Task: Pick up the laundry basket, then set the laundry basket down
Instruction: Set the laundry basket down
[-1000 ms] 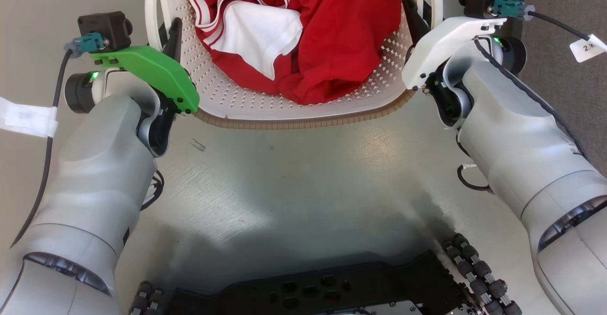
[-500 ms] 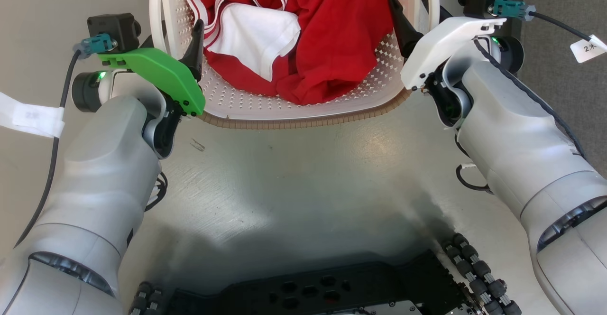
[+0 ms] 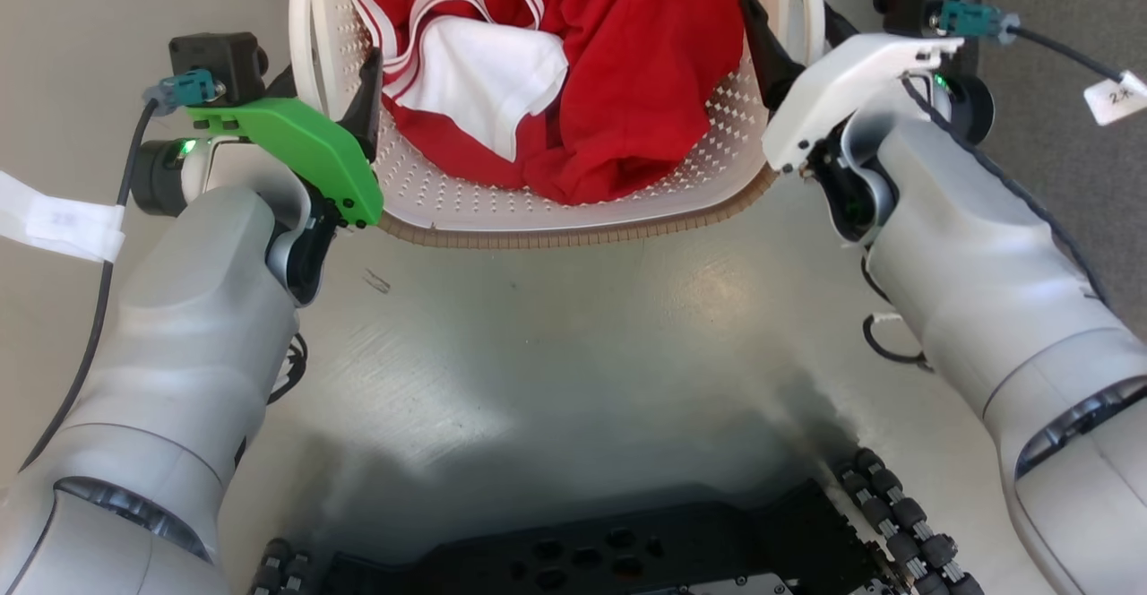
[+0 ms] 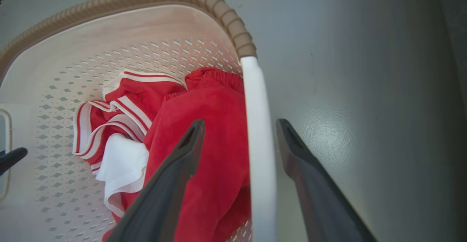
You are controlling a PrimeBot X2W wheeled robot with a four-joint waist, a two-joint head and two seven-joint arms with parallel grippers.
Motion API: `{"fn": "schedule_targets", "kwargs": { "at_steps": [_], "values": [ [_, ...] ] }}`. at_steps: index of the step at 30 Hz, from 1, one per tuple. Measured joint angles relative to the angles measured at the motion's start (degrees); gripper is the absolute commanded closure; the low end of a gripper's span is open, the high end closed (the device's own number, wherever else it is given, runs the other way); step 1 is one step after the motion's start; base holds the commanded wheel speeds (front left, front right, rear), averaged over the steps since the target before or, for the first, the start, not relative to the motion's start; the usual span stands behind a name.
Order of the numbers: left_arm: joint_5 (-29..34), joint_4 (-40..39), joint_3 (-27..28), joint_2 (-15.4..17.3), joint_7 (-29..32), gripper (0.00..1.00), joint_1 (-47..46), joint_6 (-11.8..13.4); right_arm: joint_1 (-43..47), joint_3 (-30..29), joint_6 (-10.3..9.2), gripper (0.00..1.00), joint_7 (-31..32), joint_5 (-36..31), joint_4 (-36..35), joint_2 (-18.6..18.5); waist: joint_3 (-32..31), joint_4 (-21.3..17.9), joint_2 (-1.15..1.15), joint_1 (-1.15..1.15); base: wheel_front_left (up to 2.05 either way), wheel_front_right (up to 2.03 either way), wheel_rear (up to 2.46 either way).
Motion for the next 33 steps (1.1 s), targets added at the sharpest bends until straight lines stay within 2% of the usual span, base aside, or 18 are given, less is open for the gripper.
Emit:
{"fn": "schedule_targets", "kwargs": {
  "at_steps": [14,33],
  "values": [
    [0.01,0.54,0.02,2.09,0.00,0.00,4.30,-0.03,4.72,-2.09,0.16,0.00,0.00,-0.88,-1.05,0.03,-7.53,-0.25,0.00,0.00,0.00,0.00,0.00],
    [0.09,-5.36,3.89,2.64,0.01,0.00,12.73,-0.03,14.73,-8.10,0.71,0.00,0.00,-3.77,-6.31,-0.55,-22.51,-0.53,0.00,0.00,0.00,0.00,0.00]
  ]
}}
